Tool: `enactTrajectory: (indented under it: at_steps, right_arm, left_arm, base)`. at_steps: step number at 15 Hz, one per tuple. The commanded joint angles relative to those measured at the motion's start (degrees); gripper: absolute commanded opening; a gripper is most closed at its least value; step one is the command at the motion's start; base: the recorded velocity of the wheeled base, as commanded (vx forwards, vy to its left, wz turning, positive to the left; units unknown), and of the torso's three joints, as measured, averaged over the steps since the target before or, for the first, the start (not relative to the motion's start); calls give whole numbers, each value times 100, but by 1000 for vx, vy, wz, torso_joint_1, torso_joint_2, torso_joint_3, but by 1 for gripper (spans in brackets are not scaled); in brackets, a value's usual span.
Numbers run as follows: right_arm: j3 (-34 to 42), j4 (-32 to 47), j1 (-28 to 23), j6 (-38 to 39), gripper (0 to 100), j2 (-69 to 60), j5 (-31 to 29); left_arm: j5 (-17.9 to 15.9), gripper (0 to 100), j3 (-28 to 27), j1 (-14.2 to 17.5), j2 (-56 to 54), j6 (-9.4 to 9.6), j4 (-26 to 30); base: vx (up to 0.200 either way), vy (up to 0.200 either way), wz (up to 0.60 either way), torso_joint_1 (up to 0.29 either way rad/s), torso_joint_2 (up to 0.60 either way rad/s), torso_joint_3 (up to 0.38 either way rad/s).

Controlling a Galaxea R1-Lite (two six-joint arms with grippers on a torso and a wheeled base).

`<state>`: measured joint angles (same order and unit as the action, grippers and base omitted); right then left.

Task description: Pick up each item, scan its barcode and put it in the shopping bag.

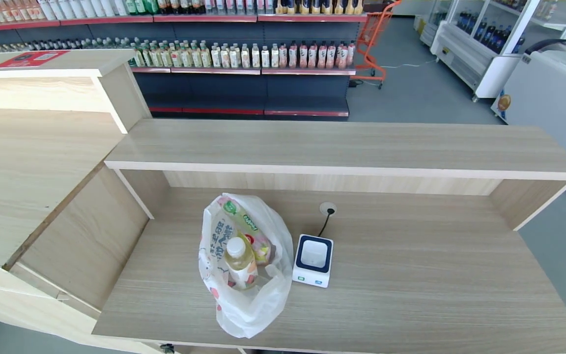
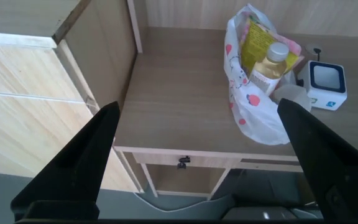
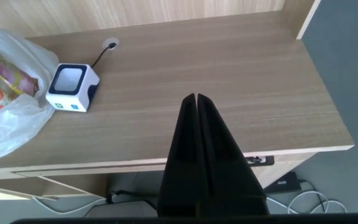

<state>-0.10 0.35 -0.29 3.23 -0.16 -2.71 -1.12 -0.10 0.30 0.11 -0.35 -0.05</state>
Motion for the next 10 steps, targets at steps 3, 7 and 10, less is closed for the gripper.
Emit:
enactTrajectory:
  at_steps: [3, 7, 10]
  right_arm:
    - [1, 0, 3, 11, 0, 16, -2]
    - [1, 0, 3, 11, 0, 16, -2]
    - [1, 0, 3, 11, 0, 16, -2]
  left_arm:
    - [-2, 100, 1, -4, -2, -9, -4]
    - [-2, 100, 1, -4, 42, 0, -4]
    - [-2, 100, 1, -4, -11, -17, -4]
  base:
    - [0, -200, 0, 1, -1, 1]
    - [50, 0, 0, 2, 1, 2]
    - [200, 0, 0, 2, 1, 2]
